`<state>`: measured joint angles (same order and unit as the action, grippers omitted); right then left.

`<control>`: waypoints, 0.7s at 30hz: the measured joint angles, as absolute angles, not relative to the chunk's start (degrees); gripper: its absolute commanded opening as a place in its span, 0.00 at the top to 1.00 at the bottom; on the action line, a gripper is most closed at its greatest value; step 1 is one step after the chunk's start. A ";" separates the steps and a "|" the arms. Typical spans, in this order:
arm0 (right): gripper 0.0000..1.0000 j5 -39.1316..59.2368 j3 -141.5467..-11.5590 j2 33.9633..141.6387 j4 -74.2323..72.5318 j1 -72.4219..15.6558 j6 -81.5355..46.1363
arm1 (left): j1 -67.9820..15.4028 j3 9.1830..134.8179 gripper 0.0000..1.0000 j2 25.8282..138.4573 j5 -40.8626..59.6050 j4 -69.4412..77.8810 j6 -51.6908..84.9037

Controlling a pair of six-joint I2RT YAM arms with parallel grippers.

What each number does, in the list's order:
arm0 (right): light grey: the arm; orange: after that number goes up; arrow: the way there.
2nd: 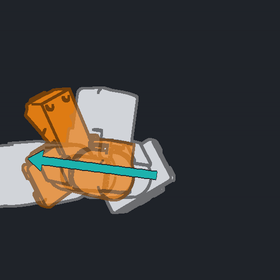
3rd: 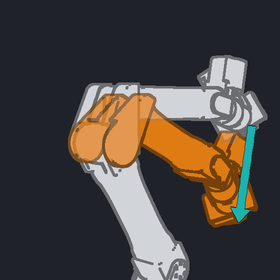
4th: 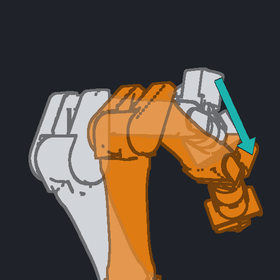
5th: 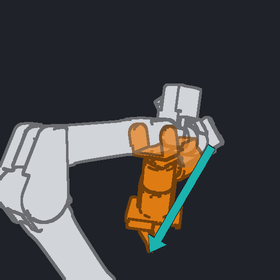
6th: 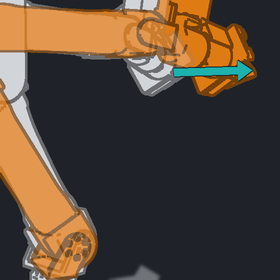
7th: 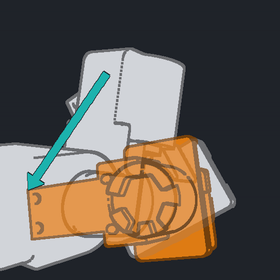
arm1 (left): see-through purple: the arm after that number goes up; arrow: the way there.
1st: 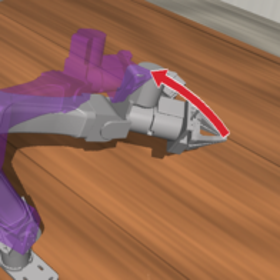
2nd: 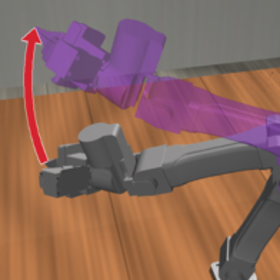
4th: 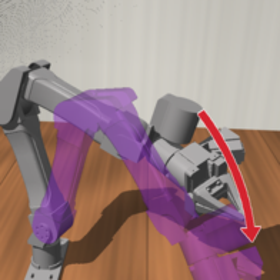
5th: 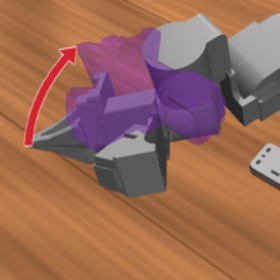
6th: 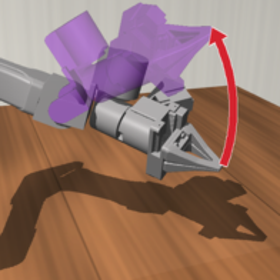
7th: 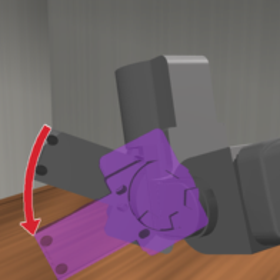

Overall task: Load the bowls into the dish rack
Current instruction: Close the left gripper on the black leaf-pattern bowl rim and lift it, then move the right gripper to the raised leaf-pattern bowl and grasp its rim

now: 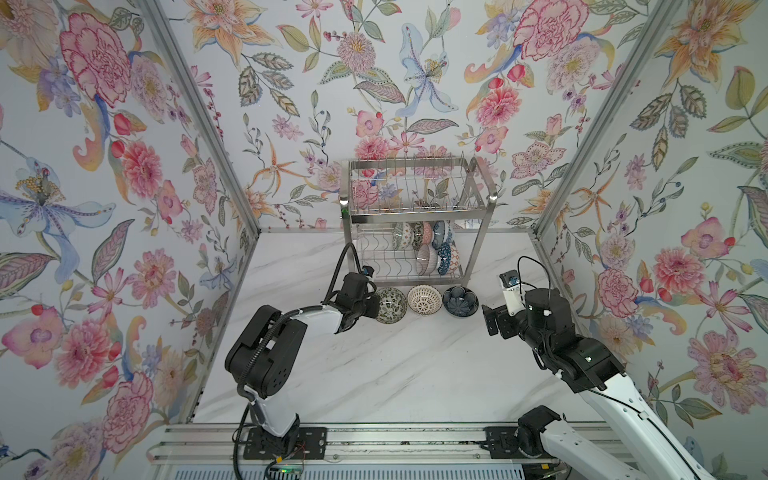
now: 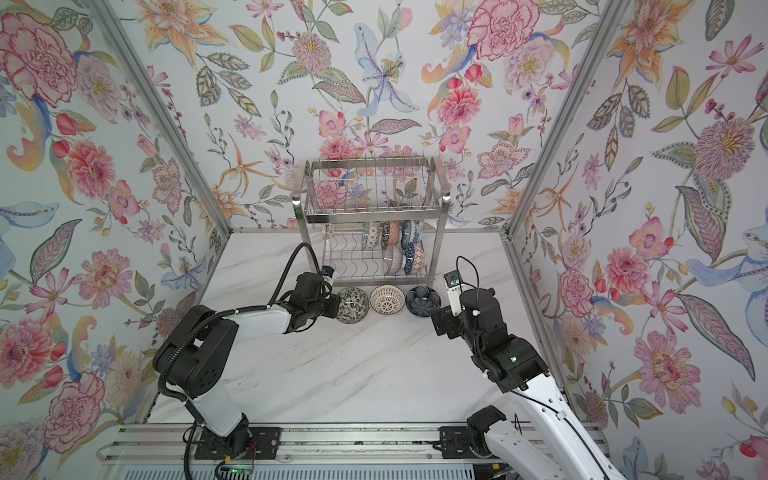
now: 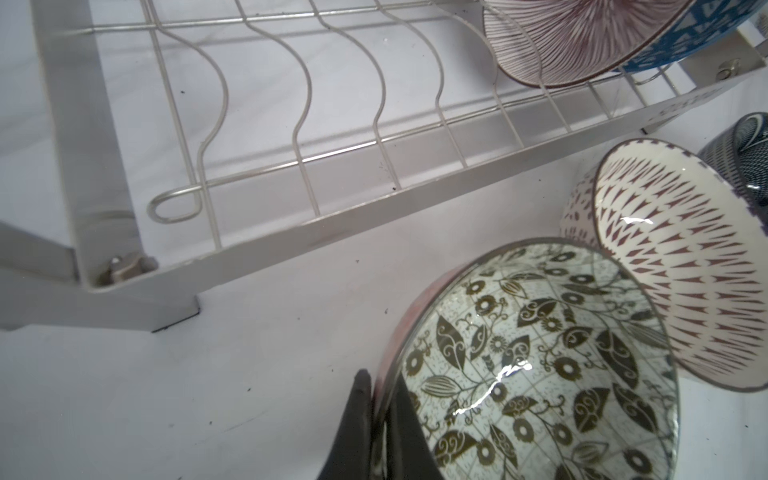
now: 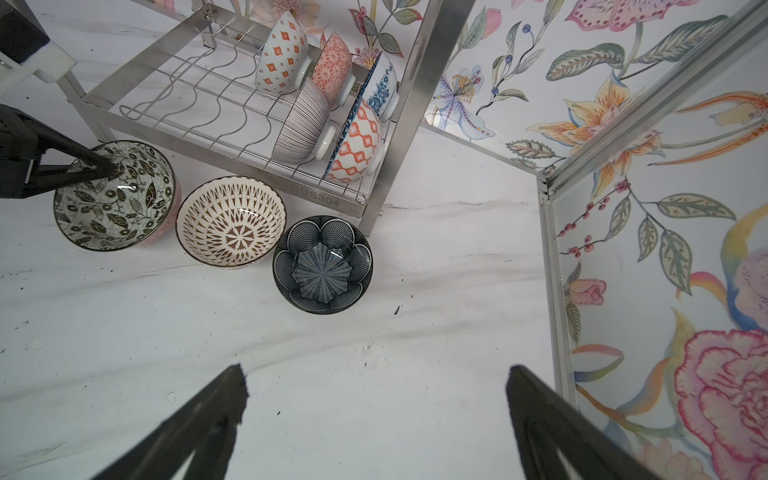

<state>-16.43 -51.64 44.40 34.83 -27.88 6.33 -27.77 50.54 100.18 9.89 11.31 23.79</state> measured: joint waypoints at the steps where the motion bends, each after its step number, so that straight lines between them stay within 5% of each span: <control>1: 0.01 -16.43 -51.64 44.40 34.85 -27.88 6.33 | -27.51 50.35 1.00 99.72 9.82 10.87 23.55; 21: 0.01 -15.25 -52.38 46.57 34.85 -28.60 6.35 | -26.89 45.23 1.00 82.43 8.73 7.70 21.41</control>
<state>-15.25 -52.38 46.57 34.85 -28.60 6.35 -26.89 45.23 82.43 8.73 7.70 21.41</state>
